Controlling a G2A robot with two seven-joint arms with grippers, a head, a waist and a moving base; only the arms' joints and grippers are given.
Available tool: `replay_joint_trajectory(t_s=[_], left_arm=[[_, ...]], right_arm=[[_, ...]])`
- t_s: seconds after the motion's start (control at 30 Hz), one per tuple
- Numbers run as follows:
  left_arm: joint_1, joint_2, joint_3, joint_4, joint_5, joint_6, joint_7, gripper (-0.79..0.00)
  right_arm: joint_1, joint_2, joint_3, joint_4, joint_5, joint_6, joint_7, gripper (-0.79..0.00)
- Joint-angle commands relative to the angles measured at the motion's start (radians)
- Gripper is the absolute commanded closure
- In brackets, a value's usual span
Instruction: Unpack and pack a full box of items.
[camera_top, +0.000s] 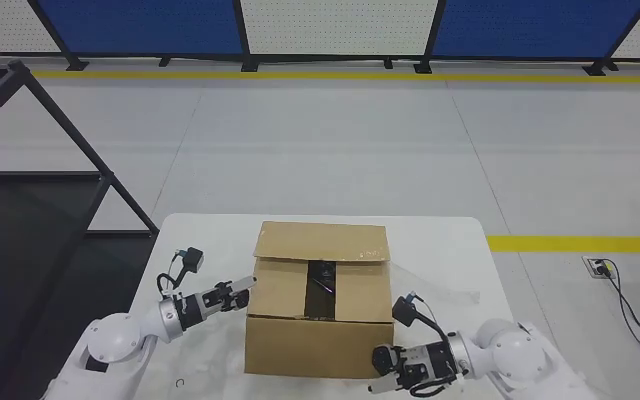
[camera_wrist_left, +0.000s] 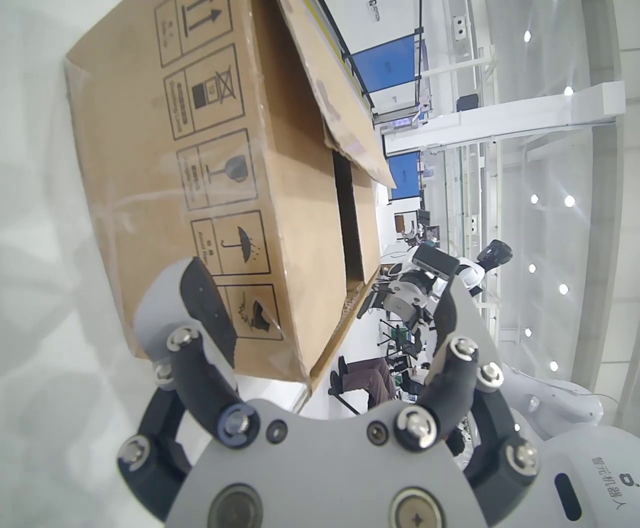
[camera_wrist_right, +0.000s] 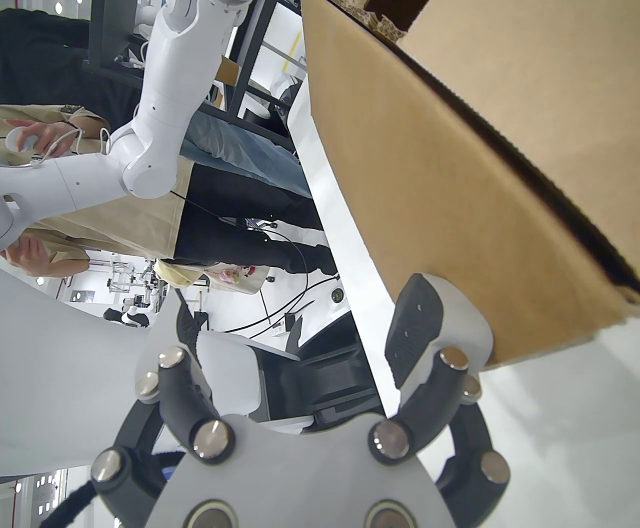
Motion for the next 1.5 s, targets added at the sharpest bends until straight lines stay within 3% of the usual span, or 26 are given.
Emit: replay_joint_trajectory(t_s=[0.0, 0.6, 0.87, 1.13, 1.3, 1.47], left_arm=[[0.004, 0.002, -0.007, -0.003, -0.004, 0.0, 0.002, -0.785], [0.017, 0.011, -0.029, -0.01, -0.025, 0.003, -0.001, -0.785], [0.019, 0.016, -0.046, -0.013, -0.023, -0.002, 0.006, -0.785], [0.033, 0.02, -0.063, -0.018, -0.037, -0.012, 0.017, -0.785], [0.046, 0.023, -0.075, -0.037, -0.05, -0.022, 0.021, -0.785], [0.064, 0.028, -0.095, -0.066, -0.041, -0.028, 0.023, -0.785]], right_arm=[[0.005, -0.001, -0.007, 0.01, -0.005, -0.003, -0.003, -0.785], [0.012, 0.002, -0.026, 0.027, -0.029, -0.009, -0.027, -0.785], [0.015, 0.022, 0.068, -0.036, 0.084, 0.015, 0.003, -0.785], [0.042, 0.031, 0.138, -0.066, 0.279, 0.149, 0.0, -0.785], [0.109, 0.018, 0.12, -0.015, 0.318, 0.34, -0.158, -0.785], [0.114, 0.018, 0.118, -0.014, 0.306, 0.348, -0.162, -0.785]])
